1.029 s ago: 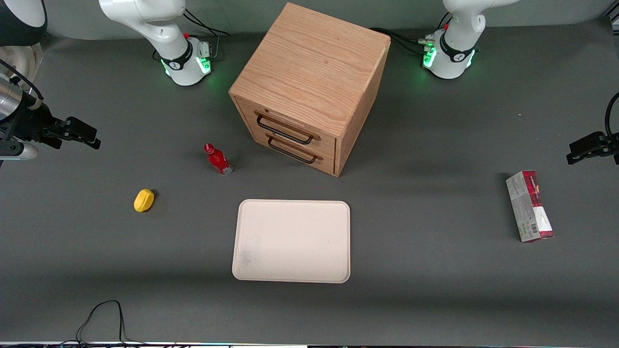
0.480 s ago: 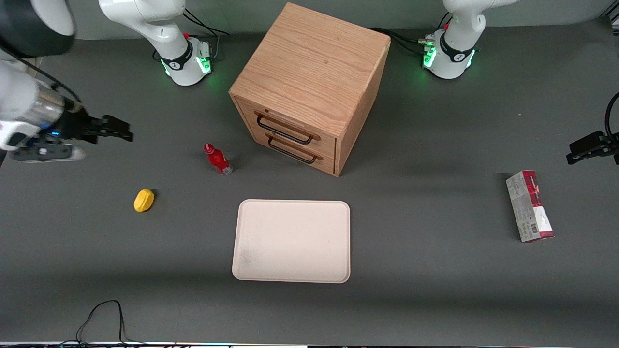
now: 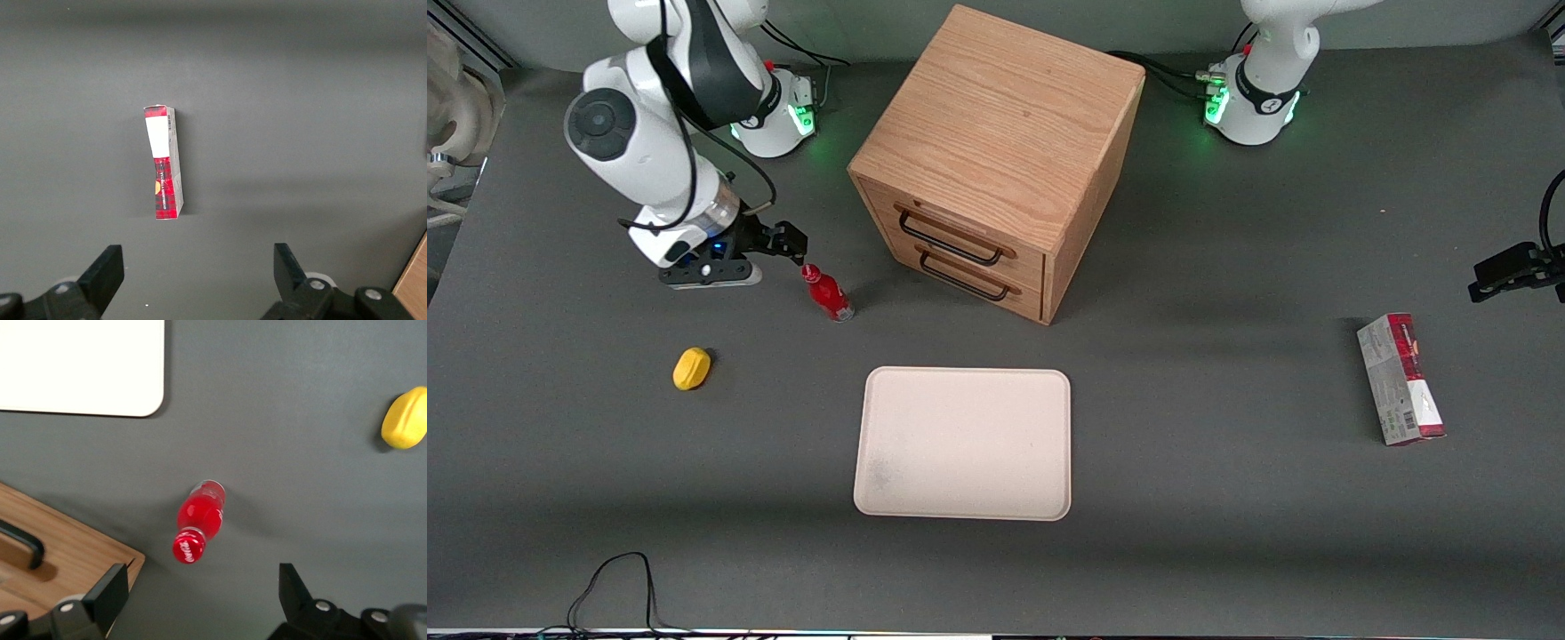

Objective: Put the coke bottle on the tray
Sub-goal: 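Move the right gripper down over the red Coca-Cola bottle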

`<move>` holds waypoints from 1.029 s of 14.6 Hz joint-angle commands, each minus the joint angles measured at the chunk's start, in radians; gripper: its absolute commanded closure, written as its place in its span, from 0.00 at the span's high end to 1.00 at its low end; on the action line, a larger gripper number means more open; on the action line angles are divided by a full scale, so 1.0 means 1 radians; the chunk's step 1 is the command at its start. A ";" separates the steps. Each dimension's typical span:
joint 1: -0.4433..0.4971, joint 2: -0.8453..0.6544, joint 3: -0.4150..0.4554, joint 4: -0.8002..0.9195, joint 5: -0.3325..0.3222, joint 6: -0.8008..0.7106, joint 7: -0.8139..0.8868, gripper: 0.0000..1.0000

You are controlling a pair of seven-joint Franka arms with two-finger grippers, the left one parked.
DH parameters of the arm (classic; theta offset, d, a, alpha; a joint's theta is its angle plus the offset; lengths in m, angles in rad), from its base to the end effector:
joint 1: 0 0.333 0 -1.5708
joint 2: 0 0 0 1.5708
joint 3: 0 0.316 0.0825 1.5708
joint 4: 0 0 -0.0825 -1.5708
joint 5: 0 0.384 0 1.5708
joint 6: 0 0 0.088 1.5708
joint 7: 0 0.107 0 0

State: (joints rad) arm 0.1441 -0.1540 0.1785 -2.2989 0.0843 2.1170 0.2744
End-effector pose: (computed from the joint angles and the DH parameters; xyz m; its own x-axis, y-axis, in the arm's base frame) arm 0.4590 0.1586 0.4081 0.9991 0.0015 -0.0413 0.0001 -0.9994 -0.0335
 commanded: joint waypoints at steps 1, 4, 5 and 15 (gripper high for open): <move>0.003 -0.050 0.002 -0.117 0.015 0.116 0.011 1.00; 0.017 -0.035 0.013 -0.181 0.018 0.237 0.016 1.00; 0.018 -0.027 0.015 -0.192 0.020 0.265 0.016 1.00; 0.017 0.063 0.056 -0.197 0.025 0.356 0.035 0.94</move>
State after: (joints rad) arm 0.1529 -0.1050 0.2323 -2.4955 0.0851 2.4503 0.2945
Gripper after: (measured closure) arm 0.009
